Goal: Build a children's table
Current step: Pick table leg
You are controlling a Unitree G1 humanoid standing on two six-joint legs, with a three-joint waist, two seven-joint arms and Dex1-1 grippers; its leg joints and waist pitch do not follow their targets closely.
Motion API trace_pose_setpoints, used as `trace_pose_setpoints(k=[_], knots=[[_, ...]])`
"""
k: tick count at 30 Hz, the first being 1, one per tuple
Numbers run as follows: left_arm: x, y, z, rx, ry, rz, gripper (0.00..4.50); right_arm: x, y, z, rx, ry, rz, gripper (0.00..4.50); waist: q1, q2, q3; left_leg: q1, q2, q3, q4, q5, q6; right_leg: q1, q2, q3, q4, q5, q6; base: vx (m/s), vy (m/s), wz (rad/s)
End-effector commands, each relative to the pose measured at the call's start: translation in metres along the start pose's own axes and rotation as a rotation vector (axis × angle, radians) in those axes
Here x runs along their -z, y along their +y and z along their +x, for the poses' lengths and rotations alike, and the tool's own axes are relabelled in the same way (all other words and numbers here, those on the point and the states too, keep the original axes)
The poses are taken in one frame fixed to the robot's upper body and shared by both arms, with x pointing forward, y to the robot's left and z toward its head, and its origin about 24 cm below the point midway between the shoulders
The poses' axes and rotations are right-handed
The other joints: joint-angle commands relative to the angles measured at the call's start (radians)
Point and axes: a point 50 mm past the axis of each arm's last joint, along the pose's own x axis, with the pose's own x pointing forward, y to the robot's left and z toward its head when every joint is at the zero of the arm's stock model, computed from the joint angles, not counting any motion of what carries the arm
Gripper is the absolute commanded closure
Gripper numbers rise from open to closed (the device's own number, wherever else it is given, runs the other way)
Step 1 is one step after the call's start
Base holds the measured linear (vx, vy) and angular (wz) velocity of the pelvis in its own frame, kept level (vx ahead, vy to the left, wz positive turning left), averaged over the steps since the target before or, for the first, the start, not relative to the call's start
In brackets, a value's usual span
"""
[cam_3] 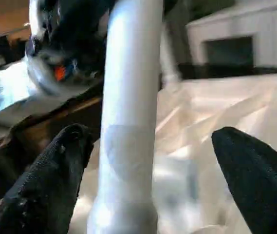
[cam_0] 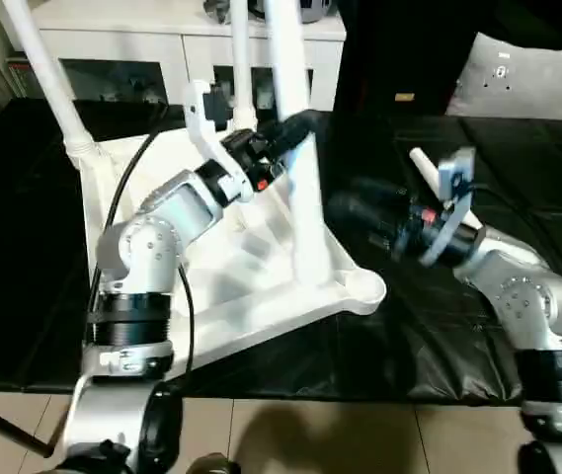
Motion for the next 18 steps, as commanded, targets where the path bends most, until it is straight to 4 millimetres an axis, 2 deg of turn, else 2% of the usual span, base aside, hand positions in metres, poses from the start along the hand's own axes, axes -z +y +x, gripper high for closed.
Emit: trace_pose_setpoints(k=[1, 3, 4, 8, 12, 15, 18], knots=[[-0.003, -0.015, 0.005, 0.132, 0.016, 0.028, 2.73, -0.004, 0.012, 0.001, -0.115, 0.019, 0.005, 0.22, 0.003, -0.018, -0.077, 0.025, 0.054, -0.019, -0.061, -0.105, 0.069, 0.055, -0.075, 0.043, -0.062, -0.15, -0.201, 0.0, 0.0, 0.0], [-0.001, -0.02, 0.007, 0.181, 0.042, 0.052, 2.73, -0.001, 0.018, 0.001, -0.179, 0.059, 0.019, 0.22, 0.005, -0.016, -0.076, 0.027, 0.057, -0.019, -0.061, -0.11, 0.071, 0.052, -0.076, 0.044, -0.063, -0.151, -0.202, 0.0, 0.0, 0.0], [-0.001, -0.021, 0.007, 0.192, 0.044, 0.054, 2.73, 0.0, 0.018, 0.001, -0.183, 0.07, 0.019, 0.4, 0.005, -0.016, -0.076, 0.027, 0.057, -0.019, -0.061, -0.112, 0.069, 0.052, -0.076, 0.044, -0.063, -0.154, -0.202, 0.0, 0.0, 0.0], [0.001, -0.026, 0.01, 0.226, 0.054, 0.052, 2.73, 0.009, 0.015, 0.006, -0.16, 0.115, 0.015, 0.7, 0.003, -0.017, -0.074, 0.026, 0.055, -0.019, -0.063, -0.137, 0.038, 0.052, -0.079, 0.044, -0.069, -0.2, -0.194, 0.0, 0.0, 0.0], [0.003, -0.027, 0.009, 0.242, 0.058, 0.056, 2.73, 0.013, 0.014, 0.009, -0.14, 0.123, 0.014, 1.02, 0.001, -0.014, -0.075, 0.027, 0.056, -0.021, -0.064, -0.148, 0.028, 0.05, -0.078, 0.044, -0.07, -0.21, -0.187, 0.0, 0.0, 0.0], [0.004, -0.026, 0.008, 0.251, 0.051, 0.057, 2.73, 0.017, 0.015, 0.011, -0.139, 0.131, 0.023, 1.14, 0.0, -0.016, -0.075, 0.026, 0.055, -0.02, -0.064, -0.144, 0.03, 0.051, -0.078, 0.045, -0.069, -0.198, -0.187, 0.0, 0.0, 0.0], [0.004, -0.025, 0.008, 0.248, 0.05, 0.059, 2.73, 0.018, 0.016, 0.012, -0.15, 0.13, 0.031, 1.47, 0.001, -0.016, -0.077, 0.026, 0.055, -0.02, -0.063, -0.134, 0.036, 0.051, -0.077, 0.045, -0.066, -0.177, -0.192, 0.0, 0.0, 0.0]])
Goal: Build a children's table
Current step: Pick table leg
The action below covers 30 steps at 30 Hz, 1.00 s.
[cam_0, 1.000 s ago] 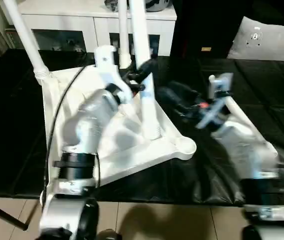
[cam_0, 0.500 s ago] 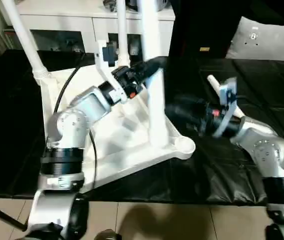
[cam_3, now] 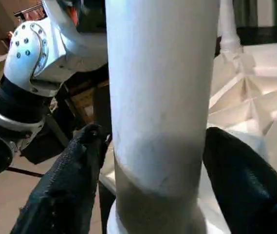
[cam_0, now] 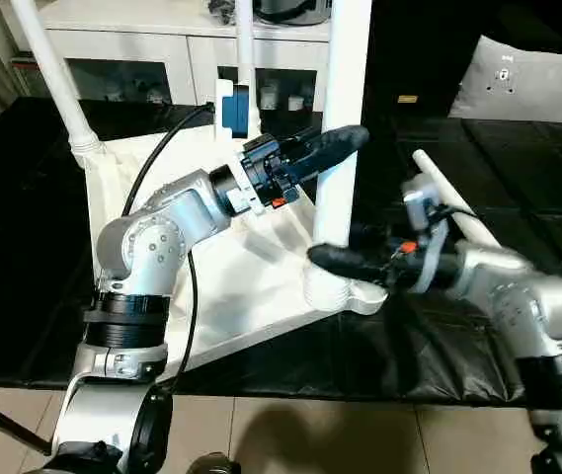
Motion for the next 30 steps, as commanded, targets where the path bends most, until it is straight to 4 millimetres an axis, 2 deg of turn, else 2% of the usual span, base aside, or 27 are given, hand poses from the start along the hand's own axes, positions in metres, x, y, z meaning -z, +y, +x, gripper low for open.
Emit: trace_pose_setpoints(k=[1, 7, 11, 14, 15, 17, 22, 23, 26, 30], knots=[[-0.003, -0.004, 0.001, 0.03, -0.004, 0.022, 2.73, -0.001, 0.001, 0.001, -0.001, 0.006, -0.008, 1.52, 0.0, -0.017, -0.077, 0.026, 0.055, -0.02, -0.066, -0.133, 0.037, 0.051, -0.077, 0.044, -0.066, -0.177, -0.19, 0.0, 0.0, 0.0], [0.0, -0.004, 0.0, 0.027, 0.004, 0.026, 2.73, 0.002, 0.0, 0.004, 0.001, 0.006, -0.008, 2.0, 0.0, -0.015, -0.075, 0.027, 0.056, -0.02, -0.067, -0.146, 0.032, 0.05, -0.077, 0.044, -0.069, -0.201, -0.187, 0.0, 0.0, 0.0], [0.002, -0.003, 0.0, 0.016, 0.014, 0.024, 2.73, 0.003, 0.001, 0.005, -0.004, 0.004, -0.004, 2.4, 0.0, -0.015, -0.077, 0.027, 0.056, -0.02, -0.066, -0.138, 0.032, 0.051, -0.077, 0.044, -0.066, -0.185, -0.188, 0.0, 0.0, 0.0], [0.008, 0.002, -0.001, -0.035, 0.055, 0.05, 2.73, 0.005, 0.001, 0.005, 0.003, 0.01, -0.007, 2.55, 0.0, -0.016, -0.076, 0.026, 0.056, -0.021, -0.067, -0.141, 0.031, 0.051, -0.077, 0.044, -0.067, -0.189, -0.182, 0.0, 0.0, 0.0], [0.007, 0.003, -0.001, -0.054, 0.048, 0.057, 2.38, 0.006, 0.001, 0.006, 0.008, 0.011, -0.008, 2.57, 0.0, -0.015, -0.076, 0.026, 0.056, -0.02, -0.067, -0.14, 0.031, 0.05, -0.077, 0.045, -0.067, -0.188, -0.182, 0.0, 0.0, 0.0], [0.007, 0.005, -0.001, -0.067, 0.043, 0.063, 2.03, 0.007, -0.001, 0.006, 0.028, 0.012, -0.017, 2.59, 0.0, -0.013, -0.076, 0.026, 0.056, -0.021, -0.067, -0.143, 0.028, 0.05, -0.079, 0.045, -0.068, -0.195, -0.181, 0.0, 0.0, 0.0], [0.012, 0.002, -0.005, -0.062, 0.059, 0.087, 1.82, 0.007, -0.006, 0.01, 0.115, -0.005, -0.069, 2.61, -0.004, -0.012, -0.076, 0.026, 0.057, -0.022, -0.069, -0.151, 0.014, 0.049, -0.078, 0.044, -0.068, -0.197, -0.179, 0.0, 0.0, 0.0], [0.013, 0.002, -0.006, -0.068, 0.063, 0.096, 1.63, 0.006, -0.007, 0.01, 0.123, -0.008, -0.076, 2.61, -0.005, -0.013, -0.076, 0.027, 0.057, -0.022, -0.069, -0.151, 0.014, 0.049, -0.078, 0.045, -0.067, -0.194, -0.179, 0.0, 0.0, 0.0], [0.015, 0.009, -0.008, -0.176, 0.058, 0.189, 1.52, 0.003, -0.014, 0.016, 0.225, -0.033, -0.134, 2.61, -0.006, -0.011, -0.075, 0.028, 0.059, -0.023, -0.071, -0.161, 0.008, 0.047, -0.079, 0.046, -0.07, -0.201, -0.164, 0.0, 0.0, 0.0], [0.02, 0.01, 0.0, -0.282, 0.051, 0.258, 1.2, 0.002, -0.02, 0.023, 0.308, -0.088, -0.124, 2.61, -0.009, -0.013, -0.074, 0.029, 0.06, -0.021, -0.074, -0.175, 0.003, 0.046, -0.077, 0.047, -0.074, -0.209, -0.164, 0.0, 0.0, 0.0]])
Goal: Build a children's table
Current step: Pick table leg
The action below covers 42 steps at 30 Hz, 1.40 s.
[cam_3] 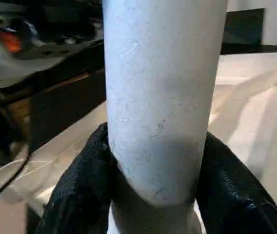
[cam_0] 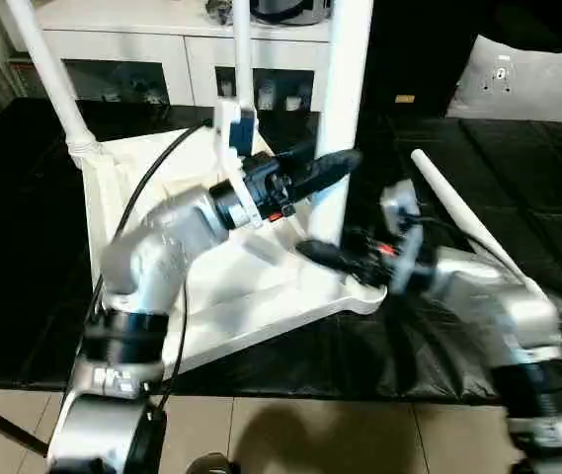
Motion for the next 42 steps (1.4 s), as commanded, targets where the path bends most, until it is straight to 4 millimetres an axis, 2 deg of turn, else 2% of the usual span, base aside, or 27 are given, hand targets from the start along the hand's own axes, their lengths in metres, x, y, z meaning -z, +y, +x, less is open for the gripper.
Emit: trace_pose_setpoints(k=[1, 3, 6, 8, 10, 11, 14, 17, 27, 28, 32, 33, 36, 39, 41, 42], knots=[[0.0, -0.004, 0.006, -0.046, -0.004, 0.054, 1.18, -0.012, -0.003, 0.001, 0.033, -0.045, -0.043, 2.61, -0.004, -0.01, -0.074, 0.03, 0.059, -0.023, -0.073, -0.178, 0.0, 0.046, -0.078, 0.046, -0.071, -0.207, -0.162, 0.0, 0.0, 0.0], [0.002, -0.005, 0.013, -0.163, -0.032, 0.107, 1.18, -0.011, -0.001, 0.007, 0.046, -0.061, -0.042, 2.61, -0.005, -0.012, -0.076, 0.029, 0.06, -0.022, -0.073, -0.173, 0.005, 0.048, -0.077, 0.046, -0.069, -0.179, -0.162, 0.0, 0.0, 0.0], [0.007, -0.004, 0.019, -0.239, -0.013, 0.182, 1.51, -0.009, -0.001, 0.009, 0.061, -0.065, -0.037, 2.61, -0.006, -0.014, -0.076, 0.024, 0.059, -0.024, -0.074, -0.163, 0.019, 0.05, -0.078, 0.046, -0.071, -0.175, -0.146, 0.0, 0.0, 0.0], [0.01, -0.006, 0.023, -0.244, -0.001, 0.19, 1.58, -0.007, -0.001, 0.011, 0.067, -0.066, -0.039, 2.61, -0.006, -0.014, -0.076, 0.024, 0.057, -0.022, -0.072, -0.161, 0.018, 0.05, -0.079, 0.046, -0.072, -0.186, -0.146, 0.0, 0.0, 0.0], [0.011, -0.006, 0.023, -0.249, 0.002, 0.193, 1.86, -0.007, -0.001, 0.011, 0.068, -0.067, -0.039, 2.61, -0.006, -0.014, -0.076, 0.025, 0.057, -0.022, -0.072, -0.165, 0.016, 0.049, -0.078, 0.046, -0.073, -0.199, -0.146, 0.0, 0.0, 0.0], [0.011, -0.004, 0.024, -0.27, -0.004, 0.186, 1.95, -0.006, -0.001, 0.012, 0.075, -0.069, -0.04, 2.61, -0.006, -0.01, -0.076, 0.025, 0.057, -0.023, -0.072, -0.167, 0.014, 0.048, -0.078, 0.046, -0.072, -0.198, -0.148, 0.0, 0.0, 0.0], [0.011, -0.003, 0.024, -0.286, -0.008, 0.191, 2.04, -0.006, -0.002, 0.012, 0.082, -0.071, -0.041, 2.61, -0.008, -0.012, -0.076, 0.025, 0.057, -0.023, -0.072, -0.168, 0.015, 0.047, -0.075, 0.045, -0.072, -0.182, -0.156, 0.0, 0.0, 0.0], [0.011, -0.001, 0.023, -0.305, -0.019, 0.192, 2.38, -0.005, -0.002, 0.012, 0.091, -0.074, -0.042, 2.61, -0.007, -0.01, -0.077, 0.025, 0.057, -0.023, -0.072, -0.17, 0.018, 0.048, -0.076, 0.045, -0.071, -0.172, -0.159, 0.0, 0.0, 0.0], [0.008, 0.002, 0.024, -0.334, -0.059, 0.122, 2.66, -0.004, -0.008, 0.011, 0.137, -0.059, -0.034, 2.61, -0.006, -0.011, -0.076, 0.026, 0.056, -0.022, -0.071, -0.18, 0.019, 0.048, -0.077, 0.046, -0.073, -0.185, -0.165, 0.0, 0.0, 0.0], [0.008, 0.004, 0.023, -0.336, -0.057, 0.109, 2.66, -0.006, -0.009, 0.009, 0.125, -0.069, -0.008, 2.05, -0.007, -0.011, -0.076, 0.026, 0.056, -0.023, -0.072, -0.18, 0.019, 0.048, -0.077, 0.045, -0.072, -0.186, -0.165, 0.0, 0.0, 0.0], [0.007, 0.01, 0.02, -0.352, -0.047, 0.07, 2.67, -0.016, -0.006, -0.001, 0.046, -0.116, 0.001, 1.84, -0.005, -0.012, -0.077, 0.025, 0.057, -0.023, -0.071, -0.172, 0.029, 0.05, -0.076, 0.045, -0.07, -0.162, -0.171, 0.0, 0.0, 0.0], [0.006, 0.012, 0.02, -0.351, -0.048, 0.062, 2.67, -0.018, -0.006, -0.004, 0.031, -0.117, 0.011, 1.56, -0.004, -0.013, -0.077, 0.025, 0.057, -0.023, -0.07, -0.163, 0.034, 0.051, -0.076, 0.045, -0.068, -0.149, -0.169, 0.0, 0.0, 0.0], [0.005, 0.014, 0.019, -0.343, -0.048, 0.05, 2.68, -0.022, -0.007, -0.013, 0.015, -0.115, 0.013, 1.48, -0.001, -0.013, -0.078, 0.025, 0.055, -0.022, -0.067, -0.146, 0.045, 0.051, -0.076, 0.044, -0.067, -0.139, -0.169, 0.0, 0.0, 0.0], [0.006, 0.014, 0.018, -0.312, -0.031, 0.058, 2.68, -0.025, -0.01, -0.019, 0.027, -0.119, 0.012, 1.09, -0.002, -0.014, -0.077, 0.026, 0.056, -0.022, -0.068, -0.147, 0.045, 0.049, -0.077, 0.043, -0.069, -0.16, -0.175, 0.0, 0.0, 0.0], [0.006, 0.013, 0.018, -0.286, -0.02, 0.055, 2.68, -0.027, -0.012, -0.023, 0.045, -0.102, -0.039, 1.01, -0.001, -0.015, -0.078, 0.027, 0.056, -0.021, -0.067, -0.15, 0.04, 0.048, -0.078, 0.043, -0.071, -0.176, -0.175, 0.0, 0.0, 0.0], [0.006, 0.013, 0.018, -0.273, -0.022, 0.041, 2.68, -0.026, -0.013, -0.025, 0.045, -0.074, -0.029, 0.75, 0.0, -0.014, -0.077, 0.028, 0.057, -0.021, -0.067, -0.151, 0.036, 0.047, -0.077, 0.044, -0.07, -0.176, -0.176, 0.0, 0.0, 0.0]])
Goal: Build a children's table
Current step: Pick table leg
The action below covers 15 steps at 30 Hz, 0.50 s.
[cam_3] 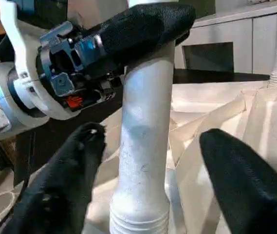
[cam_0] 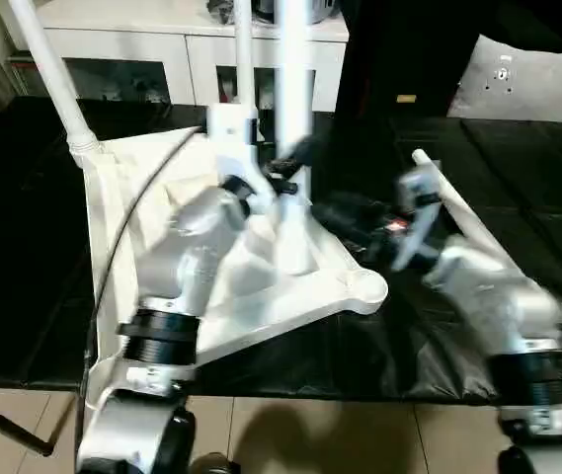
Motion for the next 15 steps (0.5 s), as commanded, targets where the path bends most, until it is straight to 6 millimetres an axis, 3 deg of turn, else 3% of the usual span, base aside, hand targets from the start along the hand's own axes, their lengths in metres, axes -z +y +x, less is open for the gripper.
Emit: trace_pose_setpoints(k=[1, 7, 15], knots=[[-0.005, -0.007, 0.005, 0.06, -0.002, -0.016, 2.68, -0.001, -0.002, -0.007, 0.007, 0.038, -0.009, 0.75, -0.001, -0.013, -0.077, 0.029, 0.057, -0.021, -0.068, -0.151, 0.034, 0.048, -0.076, 0.043, -0.068, -0.177, -0.18, 0.0, 0.0, 0.0], [-0.009, -0.009, 0.004, 0.119, 0.0, -0.01, 2.68, -0.001, 0.003, -0.012, -0.078, 0.089, 0.021, 0.6, -0.002, -0.016, -0.076, 0.025, 0.055, -0.022, -0.067, -0.153, 0.045, 0.05, -0.079, 0.043, -0.07, -0.194, -0.174, 0.0, 0.0, 0.0], [-0.011, -0.033, -0.001, 0.305, -0.019, 0.039, 2.68, 0.005, 0.009, 0.0, -0.1, 0.133, 0.042, 0.6, -0.004, -0.015, -0.075, 0.027, 0.059, -0.022, -0.069, -0.157, 0.036, 0.048, -0.079, 0.044, -0.068, -0.184, -0.194, 0.0, 0.0, 0.0]])
